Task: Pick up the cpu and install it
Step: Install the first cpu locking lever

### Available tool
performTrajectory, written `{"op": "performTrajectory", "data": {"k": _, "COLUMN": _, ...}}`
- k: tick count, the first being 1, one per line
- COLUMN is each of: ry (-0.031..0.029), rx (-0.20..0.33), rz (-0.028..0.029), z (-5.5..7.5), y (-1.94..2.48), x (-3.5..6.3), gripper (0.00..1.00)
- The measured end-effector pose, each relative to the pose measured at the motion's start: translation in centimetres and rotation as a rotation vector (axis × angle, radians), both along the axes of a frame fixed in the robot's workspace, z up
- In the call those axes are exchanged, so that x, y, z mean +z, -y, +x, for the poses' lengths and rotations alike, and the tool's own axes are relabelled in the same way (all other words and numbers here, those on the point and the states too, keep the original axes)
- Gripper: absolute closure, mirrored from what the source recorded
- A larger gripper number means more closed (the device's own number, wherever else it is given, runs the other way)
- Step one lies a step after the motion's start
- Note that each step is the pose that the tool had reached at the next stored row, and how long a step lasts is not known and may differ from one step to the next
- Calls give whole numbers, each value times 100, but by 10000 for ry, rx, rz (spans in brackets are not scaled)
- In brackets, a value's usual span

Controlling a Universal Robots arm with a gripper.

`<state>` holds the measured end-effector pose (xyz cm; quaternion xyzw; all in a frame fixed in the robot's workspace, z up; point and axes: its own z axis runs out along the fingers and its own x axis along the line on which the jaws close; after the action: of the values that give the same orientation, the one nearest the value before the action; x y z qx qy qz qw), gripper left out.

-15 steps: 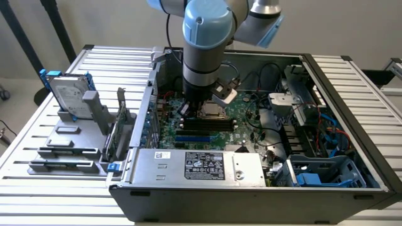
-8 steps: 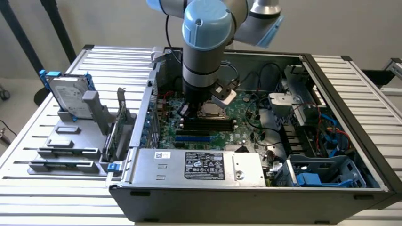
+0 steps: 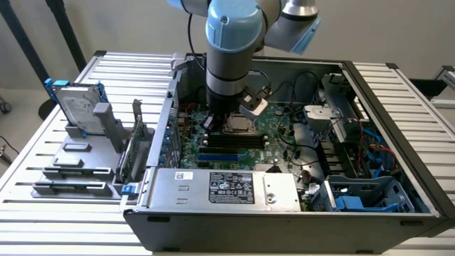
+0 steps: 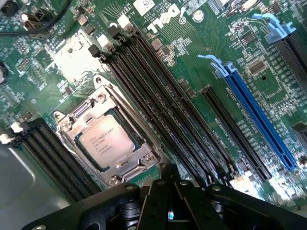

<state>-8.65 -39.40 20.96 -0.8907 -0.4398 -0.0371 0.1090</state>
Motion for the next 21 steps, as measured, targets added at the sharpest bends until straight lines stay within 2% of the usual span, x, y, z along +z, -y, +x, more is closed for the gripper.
{"op": "performTrajectory", "data": {"k": 2, "ry": 0, "rx": -1, "rz": -7, "z": -1, "y": -5, "x": 90, "gripper": 89}}
{"op": "performTrajectory", "data": {"k": 4, "ry": 0, "rx": 24, "rz": -28, "z": 0, "y": -38, "x": 158, "gripper": 89}}
{"op": "performTrajectory", "data": {"k": 7, "ry": -2, "rx": 144, "rz": -69, "z": 0, "y": -92, "x": 207, "gripper": 89}}
{"op": "performTrajectory", "data": {"k": 14, "ry": -1, "rx": 462, "rz": -116, "z": -1, "y": -250, "x": 237, "gripper": 89}}
{"op": "performTrajectory", "data": {"k": 21, "ry": 2, "rx": 992, "rz": -152, "z": -1, "y": -365, "x": 240, "gripper": 89}}
